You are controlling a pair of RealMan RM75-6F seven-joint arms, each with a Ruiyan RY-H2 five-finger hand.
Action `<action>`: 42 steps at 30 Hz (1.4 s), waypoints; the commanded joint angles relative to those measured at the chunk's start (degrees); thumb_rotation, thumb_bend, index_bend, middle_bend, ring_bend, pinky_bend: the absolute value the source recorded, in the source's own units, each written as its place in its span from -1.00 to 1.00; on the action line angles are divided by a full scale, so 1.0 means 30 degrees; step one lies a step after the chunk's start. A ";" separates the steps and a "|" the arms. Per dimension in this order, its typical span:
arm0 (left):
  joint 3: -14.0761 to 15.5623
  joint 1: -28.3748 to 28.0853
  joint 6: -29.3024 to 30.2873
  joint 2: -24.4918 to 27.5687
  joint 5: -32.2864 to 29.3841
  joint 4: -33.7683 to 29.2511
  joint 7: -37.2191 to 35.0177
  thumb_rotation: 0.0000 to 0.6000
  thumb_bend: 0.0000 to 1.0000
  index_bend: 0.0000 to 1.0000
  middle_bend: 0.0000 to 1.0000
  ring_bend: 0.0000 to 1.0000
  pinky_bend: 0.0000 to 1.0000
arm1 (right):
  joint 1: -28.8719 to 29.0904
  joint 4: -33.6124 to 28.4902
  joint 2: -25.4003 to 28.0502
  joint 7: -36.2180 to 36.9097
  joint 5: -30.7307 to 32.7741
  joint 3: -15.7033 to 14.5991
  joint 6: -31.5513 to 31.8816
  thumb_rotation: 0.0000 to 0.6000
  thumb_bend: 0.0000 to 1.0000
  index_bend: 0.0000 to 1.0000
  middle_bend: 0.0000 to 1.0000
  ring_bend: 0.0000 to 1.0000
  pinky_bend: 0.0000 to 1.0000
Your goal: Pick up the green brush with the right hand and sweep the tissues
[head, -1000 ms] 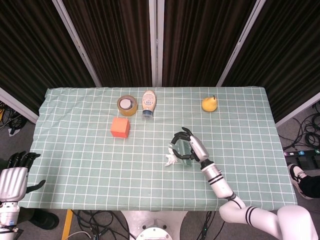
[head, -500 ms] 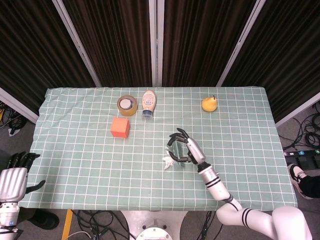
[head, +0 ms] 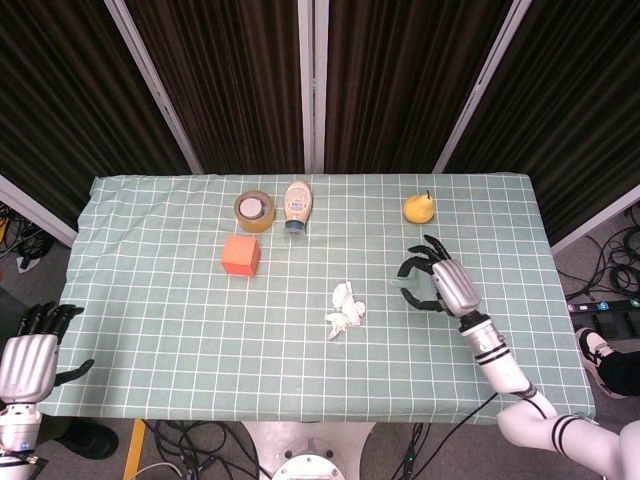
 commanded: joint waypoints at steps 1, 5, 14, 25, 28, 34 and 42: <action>-0.0006 -0.0012 0.0024 0.0018 0.0036 -0.0060 0.0055 1.00 -0.88 -0.52 -0.61 -0.77 -0.76 | -0.0058 0.0451 0.1609 -0.4100 0.1314 -0.0835 -0.2905 1.00 -0.17 0.12 -0.14 -0.73 -0.91; 0.0002 -0.0011 0.0031 0.0067 0.0035 -0.0219 0.0241 1.00 -0.88 -0.52 -0.61 -0.77 -0.76 | 0.0048 0.1568 0.0951 -0.5881 0.1828 -0.1131 -0.4029 1.00 -0.17 -0.01 -0.23 -0.79 -0.92; 0.0001 0.0180 0.0243 0.0238 -0.0103 -0.0459 0.0442 1.00 -0.88 -0.52 -0.61 -0.77 -0.76 | -0.0340 0.1211 0.0848 -0.6323 0.1740 -0.1155 -0.3429 1.00 -0.19 -0.75 -0.61 -0.99 -1.00; -0.0044 0.0162 0.0452 0.0286 0.0144 -0.0493 0.0413 1.00 -0.88 -0.52 -0.61 -0.77 -0.76 | -0.1549 -0.2216 0.3215 -0.7225 0.0951 -0.1461 -0.1209 1.00 -0.20 -0.89 -0.67 -1.00 -1.00; 0.0011 0.0233 0.0437 0.0301 0.0087 -0.0474 0.0330 1.00 -0.88 -0.52 -0.61 -0.77 -0.76 | -0.2308 -0.3242 0.4141 -0.7902 0.0954 -0.1545 -0.0112 1.00 -0.21 -0.89 -0.68 -1.00 -1.00; 0.0027 0.0169 0.0348 0.0157 0.0162 -0.0396 0.0319 1.00 -0.89 -0.52 -0.61 -0.77 -0.76 | -0.4504 -0.5873 0.6269 -0.8726 0.0951 -0.1755 0.2983 1.00 -0.29 -0.89 -0.69 -1.00 -1.00; -0.0034 -0.0023 0.0329 0.0021 0.0427 -0.0319 0.0364 1.00 -0.89 -0.52 -0.61 -0.77 -0.76 | -0.7020 -0.7291 0.7478 -0.8596 0.0235 -0.2542 0.5893 1.00 -0.29 -0.89 -0.69 -1.00 -1.00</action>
